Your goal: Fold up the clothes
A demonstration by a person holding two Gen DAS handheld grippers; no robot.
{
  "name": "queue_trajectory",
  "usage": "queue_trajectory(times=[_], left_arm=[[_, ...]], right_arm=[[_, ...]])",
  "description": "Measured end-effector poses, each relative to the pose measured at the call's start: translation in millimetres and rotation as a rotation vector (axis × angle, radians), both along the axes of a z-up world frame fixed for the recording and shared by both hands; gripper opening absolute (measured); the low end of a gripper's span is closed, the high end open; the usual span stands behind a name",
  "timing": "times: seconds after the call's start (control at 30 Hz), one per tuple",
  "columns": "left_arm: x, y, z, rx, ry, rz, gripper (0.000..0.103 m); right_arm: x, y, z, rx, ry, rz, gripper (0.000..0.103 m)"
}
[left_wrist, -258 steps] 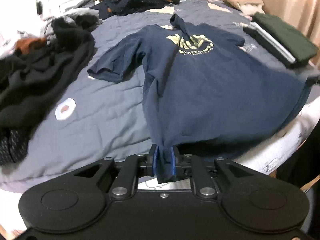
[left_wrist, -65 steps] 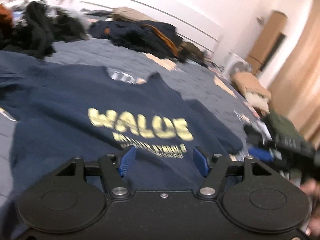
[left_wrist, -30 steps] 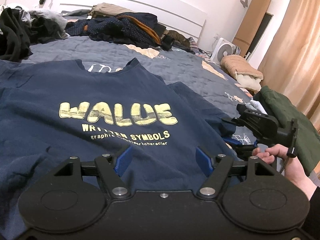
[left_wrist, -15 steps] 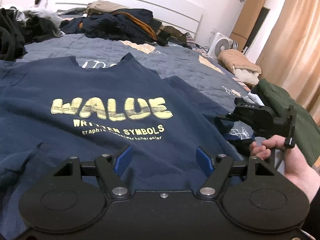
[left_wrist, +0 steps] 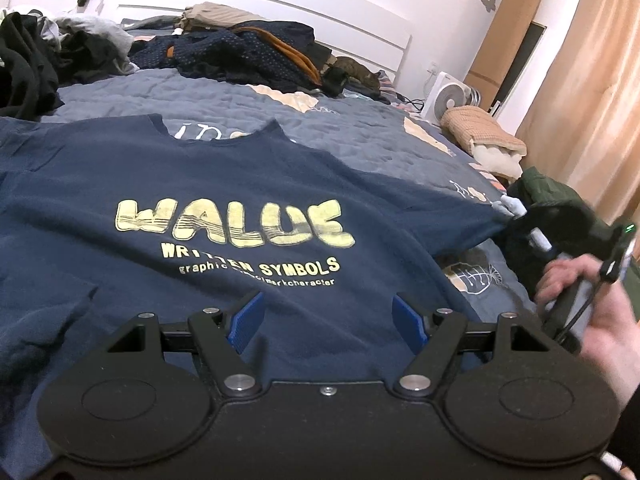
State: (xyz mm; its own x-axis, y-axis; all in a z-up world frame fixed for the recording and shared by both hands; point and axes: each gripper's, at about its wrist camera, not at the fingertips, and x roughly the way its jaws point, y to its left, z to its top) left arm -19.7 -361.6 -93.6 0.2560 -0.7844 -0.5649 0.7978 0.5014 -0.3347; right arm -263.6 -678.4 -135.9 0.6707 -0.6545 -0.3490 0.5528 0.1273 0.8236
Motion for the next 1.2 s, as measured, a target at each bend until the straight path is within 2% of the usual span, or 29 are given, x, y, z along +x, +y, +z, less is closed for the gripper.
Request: queue_trajectory(times=[0.1, 0.23, 0.3, 0.37, 0.4, 0.5, 0.53, 0.63, 0.77, 0.97, 1.03, 1.1, 1.13, 1.17, 1.2], left_arm=[[2, 0, 0, 0.001, 0.006, 0.001, 0.07], [5, 1, -1, 0.008, 0.008, -0.002, 0.071], [6, 2, -2, 0.013, 0.009, -0.003, 0.073], [7, 2, -2, 0.014, 0.011, 0.0, 0.073], [8, 1, -2, 0.014, 0.013, 0.003, 0.073], [10, 1, -2, 0.016, 0.017, 0.003, 0.073], [10, 0, -2, 0.017, 0.017, 0.001, 0.073], [10, 0, 0, 0.007, 0.02, 0.004, 0.073], [10, 1, 2, -0.004, 0.013, 0.002, 0.073], [12, 0, 3, -0.01, 0.025, 0.014, 0.073], [12, 1, 5, -0.019, 0.028, 0.014, 0.073], [11, 2, 7, -0.026, 0.023, 0.017, 0.073], [11, 3, 7, -0.029, 0.022, 0.017, 0.073], [12, 3, 8, -0.03, 0.026, 0.017, 0.074], [12, 3, 8, -0.032, 0.032, 0.018, 0.074]], right_arm=[[-6, -9, 4, -0.006, 0.077, -0.01, 0.004], [5, -24, -14, 0.123, 0.341, 0.049, 0.008], [7, -27, -12, 0.127, 0.367, 0.068, 0.008], [9, -25, 5, 0.06, 0.427, 0.058, 0.01], [11, -23, 16, 0.005, 0.462, 0.056, 0.015], [16, -25, 34, -0.112, 0.496, 0.078, 0.044], [17, -27, 37, -0.143, 0.498, 0.09, 0.048], [24, -44, 42, -0.192, 0.492, 0.163, 0.051], [51, -78, 39, -0.172, 0.565, 0.287, 0.051], [91, -98, 17, -0.125, 0.809, 0.363, 0.051], [93, -96, 13, -0.098, 0.827, 0.379, 0.051], [91, -95, 5, -0.046, 0.789, 0.404, 0.051], [90, -93, 3, -0.029, 0.774, 0.409, 0.047], [91, -87, 5, -0.058, 0.777, 0.407, 0.041], [93, -82, 7, -0.086, 0.779, 0.405, 0.026]])
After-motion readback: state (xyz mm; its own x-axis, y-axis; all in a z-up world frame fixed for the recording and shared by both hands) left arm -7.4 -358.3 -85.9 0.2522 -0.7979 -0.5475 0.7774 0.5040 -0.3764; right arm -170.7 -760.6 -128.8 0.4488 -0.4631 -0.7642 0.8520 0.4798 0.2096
